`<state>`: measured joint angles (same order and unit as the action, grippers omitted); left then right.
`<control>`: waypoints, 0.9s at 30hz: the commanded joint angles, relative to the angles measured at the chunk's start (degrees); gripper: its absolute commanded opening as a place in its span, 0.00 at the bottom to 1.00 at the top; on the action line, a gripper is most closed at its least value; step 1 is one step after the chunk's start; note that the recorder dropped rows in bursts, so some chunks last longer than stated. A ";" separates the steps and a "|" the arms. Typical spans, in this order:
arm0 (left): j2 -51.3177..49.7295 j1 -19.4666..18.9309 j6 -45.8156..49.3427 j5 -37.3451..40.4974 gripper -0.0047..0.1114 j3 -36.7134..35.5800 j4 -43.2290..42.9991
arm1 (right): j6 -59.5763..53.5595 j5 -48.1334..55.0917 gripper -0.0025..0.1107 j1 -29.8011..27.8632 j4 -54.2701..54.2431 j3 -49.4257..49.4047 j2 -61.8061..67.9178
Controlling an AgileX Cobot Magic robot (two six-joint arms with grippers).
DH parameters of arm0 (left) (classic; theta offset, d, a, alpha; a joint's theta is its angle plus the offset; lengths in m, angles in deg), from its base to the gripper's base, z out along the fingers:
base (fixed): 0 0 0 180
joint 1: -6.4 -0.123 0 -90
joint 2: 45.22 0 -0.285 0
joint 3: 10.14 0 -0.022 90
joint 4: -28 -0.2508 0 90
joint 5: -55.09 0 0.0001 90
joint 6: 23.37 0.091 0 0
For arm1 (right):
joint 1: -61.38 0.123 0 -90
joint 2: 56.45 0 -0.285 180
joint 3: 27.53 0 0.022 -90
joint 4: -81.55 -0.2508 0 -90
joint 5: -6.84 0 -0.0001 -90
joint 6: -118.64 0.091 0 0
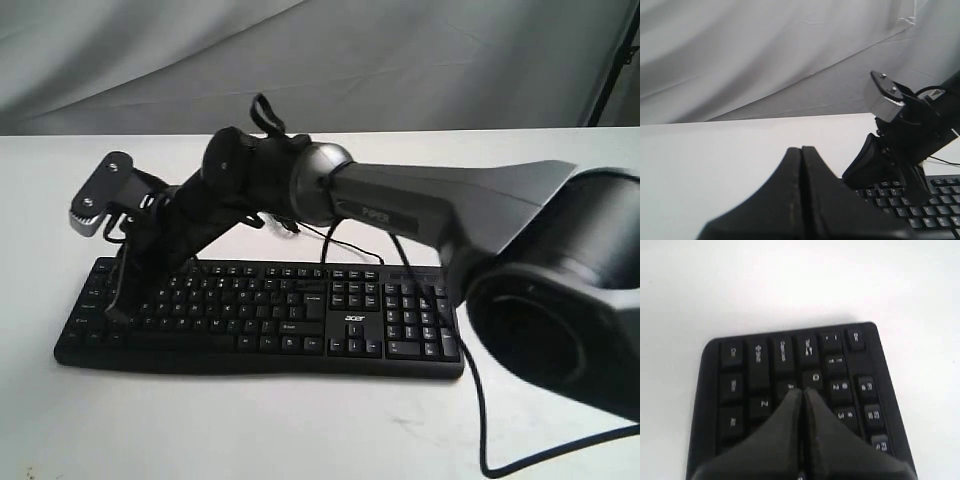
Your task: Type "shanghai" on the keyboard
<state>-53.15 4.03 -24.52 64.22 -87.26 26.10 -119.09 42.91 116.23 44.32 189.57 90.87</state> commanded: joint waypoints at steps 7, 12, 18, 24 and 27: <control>0.14 0.37 -0.15 -0.34 0.04 -0.10 0.00 | 10.29 7.96 0.02 1.72 8.87 16.70 8.81; 0.14 0.37 -0.15 -0.34 0.04 -0.10 0.00 | 10.63 8.06 0.02 1.72 9.07 16.84 9.34; 0.14 0.37 -0.15 -0.34 0.04 -0.10 0.00 | 10.63 7.22 0.02 1.72 9.10 16.84 10.11; 0.14 0.37 -0.15 -0.34 0.04 -0.10 0.00 | 10.51 6.00 0.02 2.31 9.10 16.84 10.21; 0.14 0.37 -0.15 -0.34 0.04 -0.10 0.00 | 10.18 5.08 0.02 2.75 9.10 16.84 10.21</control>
<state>-53.15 4.03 -24.52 64.22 -87.26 26.10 -108.79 49.20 118.39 53.25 206.07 101.42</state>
